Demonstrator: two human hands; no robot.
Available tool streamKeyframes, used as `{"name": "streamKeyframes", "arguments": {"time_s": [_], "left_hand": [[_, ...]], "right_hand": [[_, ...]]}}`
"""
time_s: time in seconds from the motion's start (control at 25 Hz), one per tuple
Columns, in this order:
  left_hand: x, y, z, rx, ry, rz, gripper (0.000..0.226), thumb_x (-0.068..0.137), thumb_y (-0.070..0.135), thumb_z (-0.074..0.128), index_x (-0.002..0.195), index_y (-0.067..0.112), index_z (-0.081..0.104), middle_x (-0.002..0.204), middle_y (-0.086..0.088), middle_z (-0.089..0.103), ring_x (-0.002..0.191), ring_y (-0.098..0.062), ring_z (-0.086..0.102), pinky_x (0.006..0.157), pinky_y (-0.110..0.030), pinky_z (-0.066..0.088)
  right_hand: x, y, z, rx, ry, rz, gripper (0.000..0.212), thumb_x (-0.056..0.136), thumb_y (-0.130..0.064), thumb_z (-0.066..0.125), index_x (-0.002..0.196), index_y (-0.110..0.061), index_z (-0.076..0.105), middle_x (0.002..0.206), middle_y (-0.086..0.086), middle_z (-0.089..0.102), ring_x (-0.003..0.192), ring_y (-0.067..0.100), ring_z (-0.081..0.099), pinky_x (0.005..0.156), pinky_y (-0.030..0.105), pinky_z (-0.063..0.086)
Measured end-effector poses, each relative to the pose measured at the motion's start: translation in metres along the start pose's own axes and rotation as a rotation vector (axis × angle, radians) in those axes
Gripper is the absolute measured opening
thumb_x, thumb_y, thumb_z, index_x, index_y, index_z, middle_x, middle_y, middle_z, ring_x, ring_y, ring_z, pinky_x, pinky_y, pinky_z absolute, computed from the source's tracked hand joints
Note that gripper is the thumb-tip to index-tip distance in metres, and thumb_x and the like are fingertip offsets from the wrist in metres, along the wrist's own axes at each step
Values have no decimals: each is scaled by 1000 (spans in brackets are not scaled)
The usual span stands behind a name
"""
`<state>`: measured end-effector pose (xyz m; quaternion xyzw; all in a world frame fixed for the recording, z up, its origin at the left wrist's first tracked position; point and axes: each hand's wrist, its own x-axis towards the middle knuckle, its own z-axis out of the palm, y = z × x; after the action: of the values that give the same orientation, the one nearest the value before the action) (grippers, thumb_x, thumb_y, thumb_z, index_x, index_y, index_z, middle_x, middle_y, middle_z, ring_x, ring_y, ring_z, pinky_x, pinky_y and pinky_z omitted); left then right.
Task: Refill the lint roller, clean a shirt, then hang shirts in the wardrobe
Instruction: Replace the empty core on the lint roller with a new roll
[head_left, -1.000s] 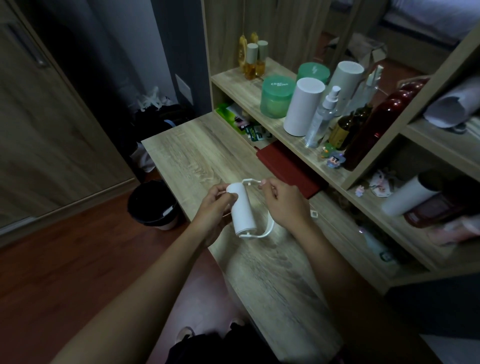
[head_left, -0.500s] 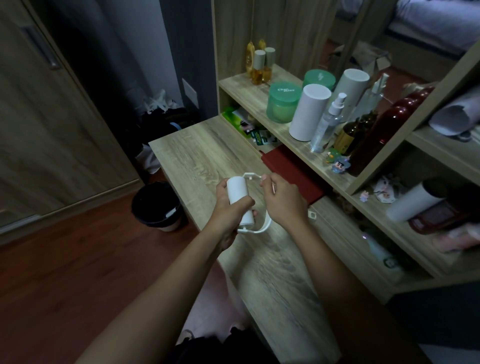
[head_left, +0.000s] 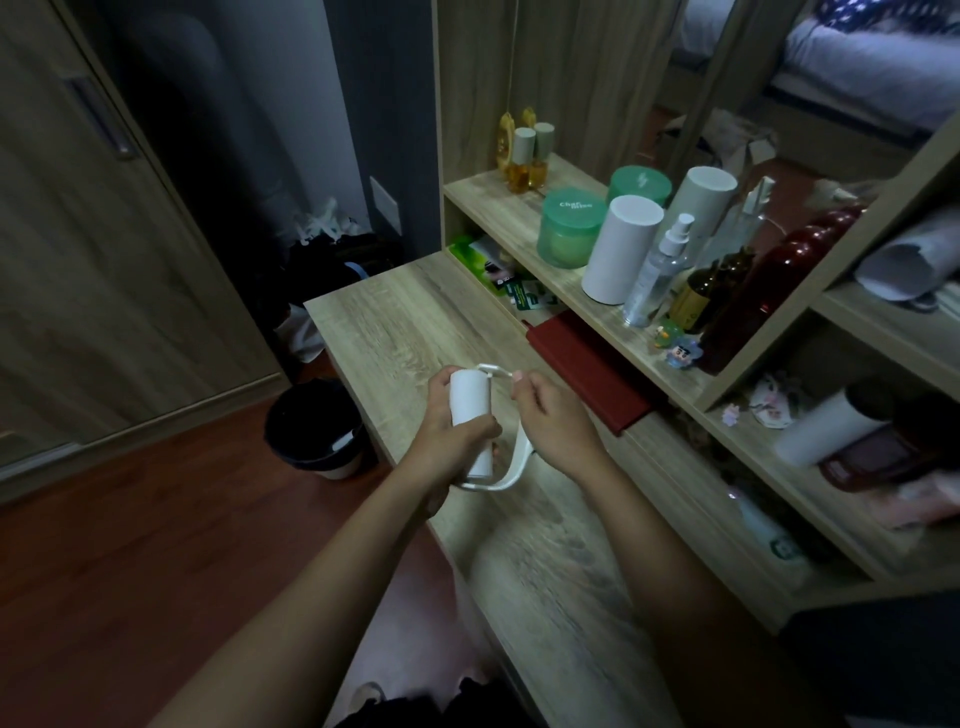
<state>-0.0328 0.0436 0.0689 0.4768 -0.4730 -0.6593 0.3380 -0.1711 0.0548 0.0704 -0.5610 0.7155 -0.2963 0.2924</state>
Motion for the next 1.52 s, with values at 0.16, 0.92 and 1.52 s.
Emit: {"name": "streamKeyframes", "arguments": {"time_s": [0.16, 0.92, 1.52], "left_hand": [[-2, 4, 2, 243, 152, 55, 52, 69, 19, 64, 102, 49, 37, 93, -9, 57, 72, -32, 63, 65, -47, 56], [3, 20, -8, 615, 108, 219, 61, 68, 20, 65, 112, 37, 26, 90, -11, 60, 71, -30, 64, 65, -48, 55], [7, 50, -15, 1267, 30, 636, 67, 63, 37, 53, 130, 27, 48, 98, -5, 68, 85, -30, 63, 66, -35, 50]], "right_hand": [[-3, -6, 3, 53, 3, -5, 32, 99, -40, 26, 76, -27, 45, 63, -4, 48, 63, 17, 49, 62, 33, 37], [-5, -16, 0, 323, 9, 41, 36, 100, -38, 26, 98, -16, 54, 81, 2, 56, 80, 21, 53, 76, 34, 39], [-54, 18, 27, 193, -43, -234, 16, 93, -28, 52, 103, -16, 57, 73, -18, 58, 72, -11, 58, 60, 4, 37]]}}
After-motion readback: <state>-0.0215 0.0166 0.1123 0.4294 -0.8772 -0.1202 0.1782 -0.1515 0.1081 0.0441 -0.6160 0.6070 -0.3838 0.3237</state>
